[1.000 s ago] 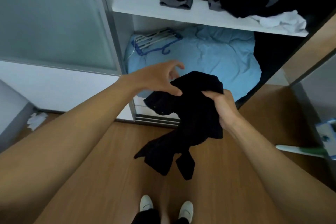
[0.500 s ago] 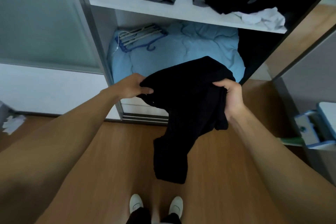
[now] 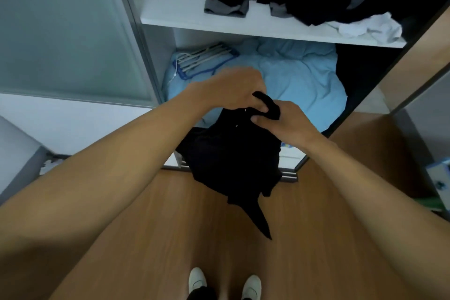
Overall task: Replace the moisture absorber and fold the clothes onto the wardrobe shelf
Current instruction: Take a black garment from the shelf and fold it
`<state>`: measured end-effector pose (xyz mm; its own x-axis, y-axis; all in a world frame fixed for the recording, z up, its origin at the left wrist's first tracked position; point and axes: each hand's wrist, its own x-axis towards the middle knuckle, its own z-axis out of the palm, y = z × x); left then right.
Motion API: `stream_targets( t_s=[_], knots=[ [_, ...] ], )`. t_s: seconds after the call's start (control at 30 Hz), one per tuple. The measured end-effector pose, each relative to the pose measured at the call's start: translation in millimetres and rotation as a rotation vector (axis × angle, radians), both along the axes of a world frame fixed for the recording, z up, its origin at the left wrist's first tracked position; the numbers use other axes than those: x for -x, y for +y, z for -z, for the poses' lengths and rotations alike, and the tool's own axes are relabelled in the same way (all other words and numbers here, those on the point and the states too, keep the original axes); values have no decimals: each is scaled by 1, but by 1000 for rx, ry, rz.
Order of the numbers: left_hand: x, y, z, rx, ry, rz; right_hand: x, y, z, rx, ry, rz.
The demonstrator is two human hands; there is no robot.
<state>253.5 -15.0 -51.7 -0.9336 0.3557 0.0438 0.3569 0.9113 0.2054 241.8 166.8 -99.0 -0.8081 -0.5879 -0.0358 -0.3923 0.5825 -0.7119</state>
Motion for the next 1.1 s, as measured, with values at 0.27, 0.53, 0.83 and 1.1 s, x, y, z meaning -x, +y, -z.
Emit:
stream_targets(
  t_s=[0.27,0.53,0.83,1.1],
  knots=[
    [-49,-106,35,-505,-541,-299,26,14,-14,430,-316,155],
    [-73,-112,117,-394,-659,-455,40,22,-21,642,-415,264],
    [-57,-58,93,-967,-691,-635,26,25,14,293,-174,329],
    [-29,-11,65,-1527,-574,-797,-13,5,23,216,-129,136]
  ],
)
